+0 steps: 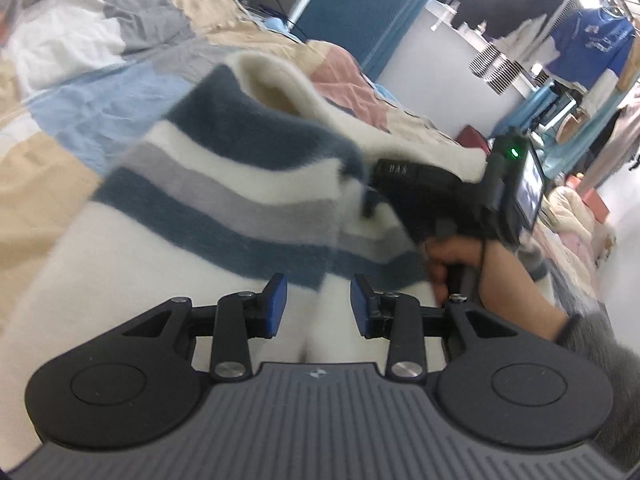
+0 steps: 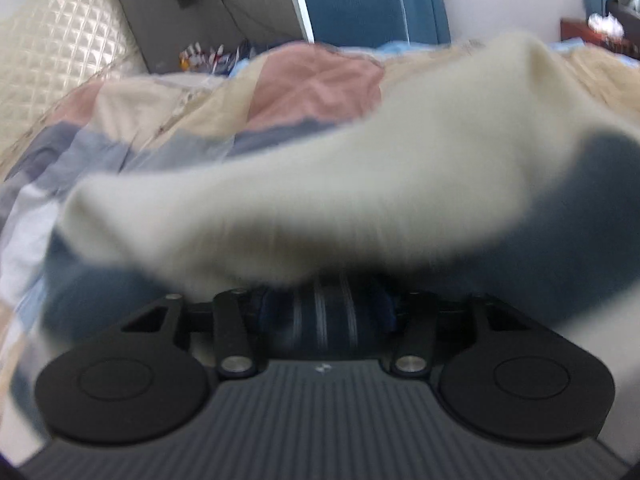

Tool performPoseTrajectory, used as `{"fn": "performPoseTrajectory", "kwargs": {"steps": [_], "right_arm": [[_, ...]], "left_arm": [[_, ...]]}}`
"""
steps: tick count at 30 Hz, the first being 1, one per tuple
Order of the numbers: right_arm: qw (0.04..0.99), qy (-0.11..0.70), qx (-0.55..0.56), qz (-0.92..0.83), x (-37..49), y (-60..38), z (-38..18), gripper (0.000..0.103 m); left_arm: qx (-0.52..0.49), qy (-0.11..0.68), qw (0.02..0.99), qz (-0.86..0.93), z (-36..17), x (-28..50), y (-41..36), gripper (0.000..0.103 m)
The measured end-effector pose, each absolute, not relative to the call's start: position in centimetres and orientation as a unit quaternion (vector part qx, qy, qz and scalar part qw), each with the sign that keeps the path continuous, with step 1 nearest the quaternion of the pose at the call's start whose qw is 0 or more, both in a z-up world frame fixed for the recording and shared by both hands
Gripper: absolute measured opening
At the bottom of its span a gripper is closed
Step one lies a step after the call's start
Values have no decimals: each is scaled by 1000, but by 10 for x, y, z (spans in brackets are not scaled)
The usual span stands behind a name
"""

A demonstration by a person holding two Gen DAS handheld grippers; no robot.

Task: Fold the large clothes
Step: 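Lay the sweater flat on the quilt and open both grippers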

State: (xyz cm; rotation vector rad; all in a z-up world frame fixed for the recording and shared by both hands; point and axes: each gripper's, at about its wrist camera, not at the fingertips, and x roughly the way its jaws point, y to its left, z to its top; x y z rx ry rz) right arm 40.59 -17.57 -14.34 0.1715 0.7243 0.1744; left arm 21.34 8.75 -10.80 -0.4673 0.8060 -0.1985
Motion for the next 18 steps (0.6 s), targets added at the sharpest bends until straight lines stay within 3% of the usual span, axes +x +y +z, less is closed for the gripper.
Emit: {"fn": "performPoseTrajectory", "kwargs": {"steps": [7,18], "right_arm": [[962,266,28,59,468,-164,-132,50],[969,242,31,29,512,-165,-137,50]], "left_arm": [[-216,365,901,-92,-112,221,100,40],[-251,353,896,-95,-127,238,123,40]]}}
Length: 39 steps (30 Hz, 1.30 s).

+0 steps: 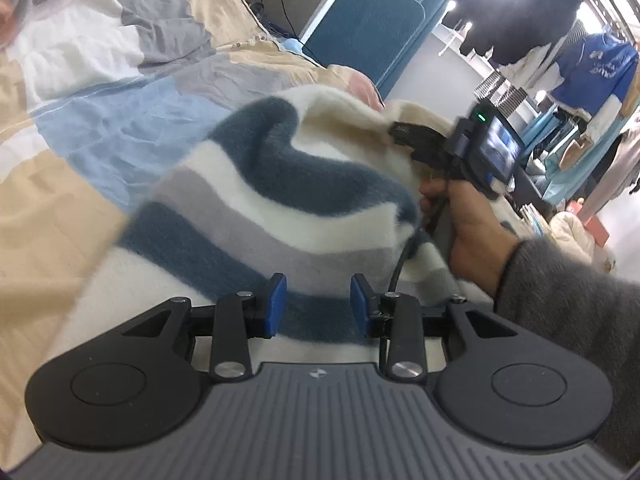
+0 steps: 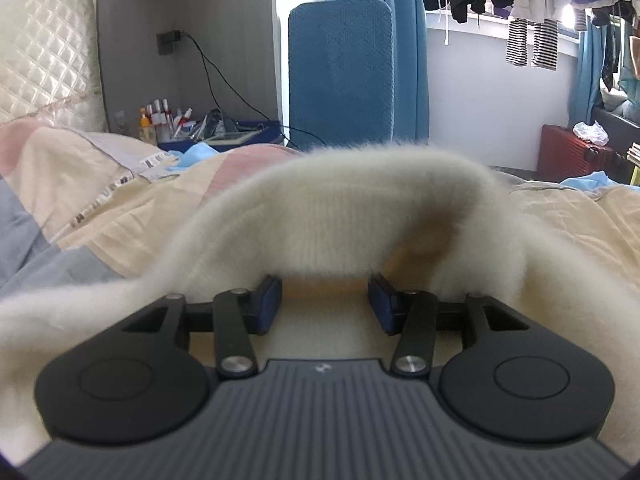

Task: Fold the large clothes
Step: 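Lay the sweater flat on the quilt and open both grippers, then grasp the sweater edge with the right gripper and lift it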

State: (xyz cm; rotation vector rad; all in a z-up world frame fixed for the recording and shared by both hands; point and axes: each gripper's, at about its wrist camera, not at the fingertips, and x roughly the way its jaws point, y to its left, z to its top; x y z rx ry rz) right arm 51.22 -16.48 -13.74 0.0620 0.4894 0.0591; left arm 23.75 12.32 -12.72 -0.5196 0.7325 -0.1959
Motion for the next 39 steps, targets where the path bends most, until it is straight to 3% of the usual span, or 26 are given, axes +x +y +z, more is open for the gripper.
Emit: {"fn": "performPoseTrajectory", "kwargs": {"steps": [13,20,31,33,35,39], "right_arm": [[949,285,112,77,363,-218,-74,51],[930,355,73,62,260,-257,-45,51],[909,410,53,43,159,-266,-68,51],[909,412,43,35,156,-263,-72,56],[910,410,38,38,156,-260,-74,81],[910,415,18,24,160,-256,-80,87]], "left_arm": [[-225,338,908,-102,-110,208,112,40],[-199,338,911,-126,-88,176,80,40],[-197,366,897,-153,-92,160,41,40],[-203,377,891,-151,-99,164,43,40],[-211,386,886,-147,-105,169,46,40],[-215,403,878,-139,-116,178,51,40]]}}
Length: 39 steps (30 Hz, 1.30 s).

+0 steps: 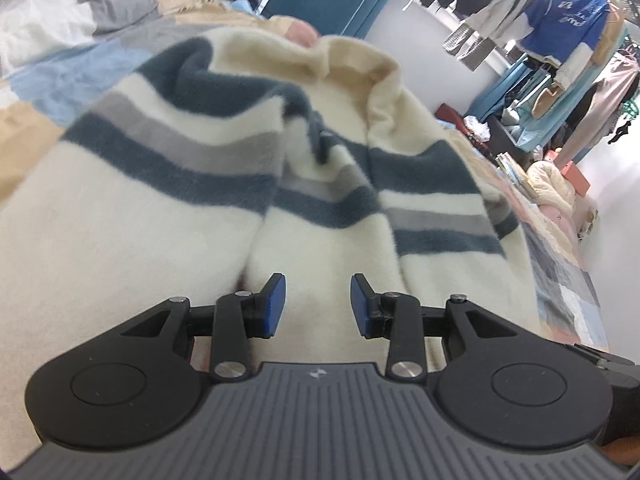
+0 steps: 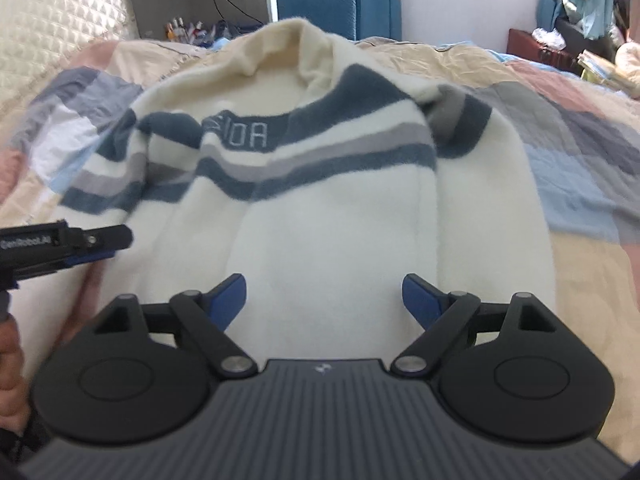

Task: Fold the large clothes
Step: 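Grasp the sweater edge with the right gripper and lift it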

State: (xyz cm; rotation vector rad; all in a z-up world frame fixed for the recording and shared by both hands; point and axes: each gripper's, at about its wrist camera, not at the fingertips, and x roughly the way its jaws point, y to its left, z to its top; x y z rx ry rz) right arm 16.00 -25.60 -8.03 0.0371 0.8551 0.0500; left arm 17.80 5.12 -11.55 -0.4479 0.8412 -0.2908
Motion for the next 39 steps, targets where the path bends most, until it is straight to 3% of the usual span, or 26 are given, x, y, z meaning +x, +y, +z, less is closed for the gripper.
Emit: {"fn": "performPoseTrajectory", "kwargs": {"steps": [9,10,12,14,15,17,19,32,39], "right_arm": [[911,412,-31,15,157,-238,-106,88],[910,414,-28,19,156,-239,-105,84],[908,416,-29,22,157,-241,-103,74],[911,411,-21,20,155,-242,-98,49],[913,408,-14,21,153,-245,-93,42],[917,398,-7,17,149,-246,-85,19],[923,384,6,10,147,-253,-72,10],[958,271,-41,-82,227,-363,29,8],[929,288,-164,-166,336,-427,-8,9]], "left_arm": [[-198,416,876,-140,-124,184,48,40],[-199,416,876,-141,-124,184,49,40],[-200,414,876,-143,-124,183,49,40],[-205,413,876,-144,-123,182,50,40],[-207,412,875,-144,-122,182,51,40],[-210,410,876,-144,-121,180,52,40],[-215,407,876,-143,-119,179,55,40],[-224,384,883,-153,-111,177,55,40],[-233,380,882,-152,-112,182,55,40]]}}
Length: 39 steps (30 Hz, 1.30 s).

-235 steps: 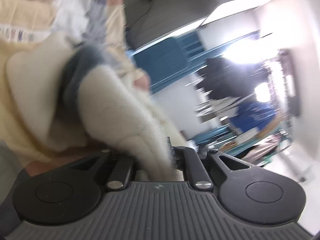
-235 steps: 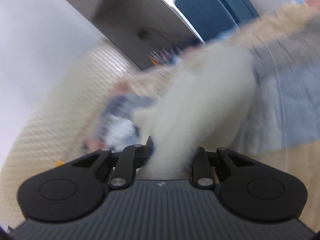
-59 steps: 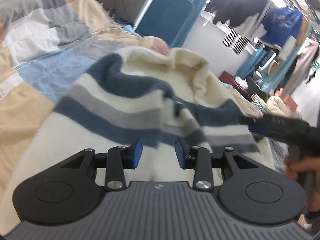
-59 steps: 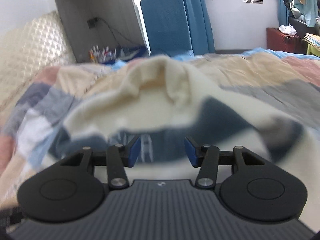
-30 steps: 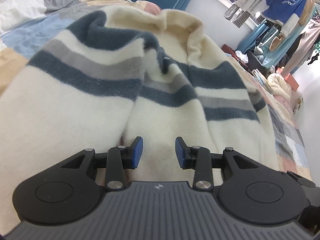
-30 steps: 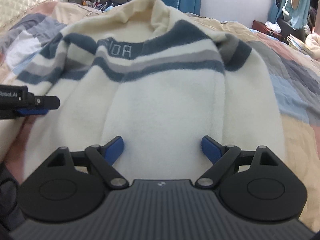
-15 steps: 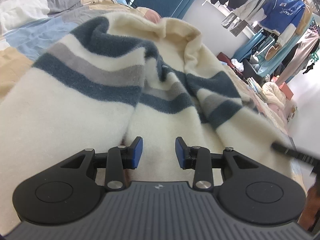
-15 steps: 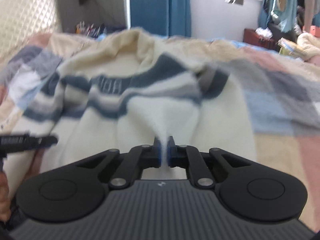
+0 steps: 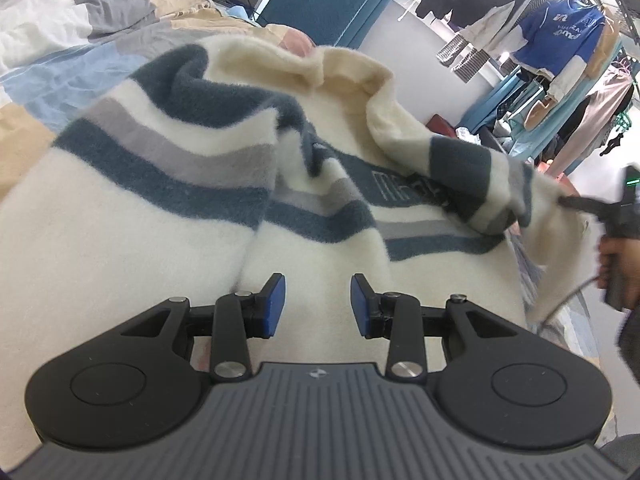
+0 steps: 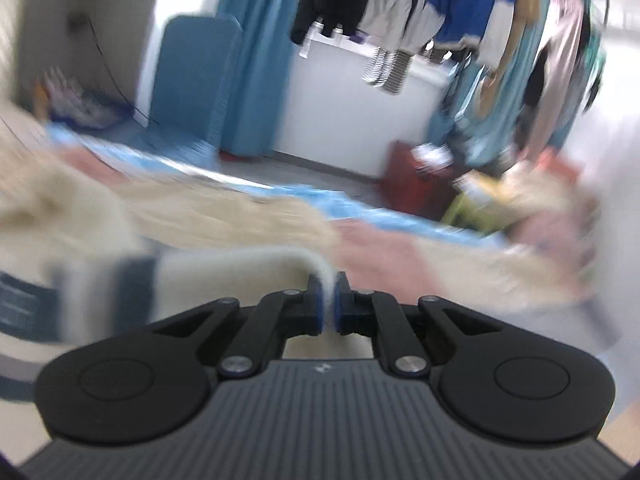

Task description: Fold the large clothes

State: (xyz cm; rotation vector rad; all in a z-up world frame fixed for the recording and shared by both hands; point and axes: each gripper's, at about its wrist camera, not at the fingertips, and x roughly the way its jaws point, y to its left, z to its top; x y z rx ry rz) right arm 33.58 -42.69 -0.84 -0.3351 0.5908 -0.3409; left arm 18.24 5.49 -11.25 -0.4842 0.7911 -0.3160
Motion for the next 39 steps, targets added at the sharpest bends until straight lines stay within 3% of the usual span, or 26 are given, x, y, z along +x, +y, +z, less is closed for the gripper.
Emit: {"fn": "performPoseTrajectory", "kwargs": {"steps": [12,17,21,23,24,39], "right_arm": [[921,335,-79,-184,392,-473,-110,10],[924,326,-41,-195,388,-471,-124,11],[932,313,-7,-183,372,-464,-111,17],[939,302,-3,-166,364,-464,-103,54],[942,294,-3,-162,357,-461,-98,58],[961,273,-25,-21,240,-355,-3,58]], "left_arm": [[-181,368,899,-155,-115,198,32,40],[-180,381,894,-153,-123,203,30,41],[-182,375,898,-140,-121,205,33,42],[-177,370,903,-128,-118,203,35,44],[-175,367,905,-122,-117,202,36,48],[-153,331,931,-28,-69,137,62,56]]}}
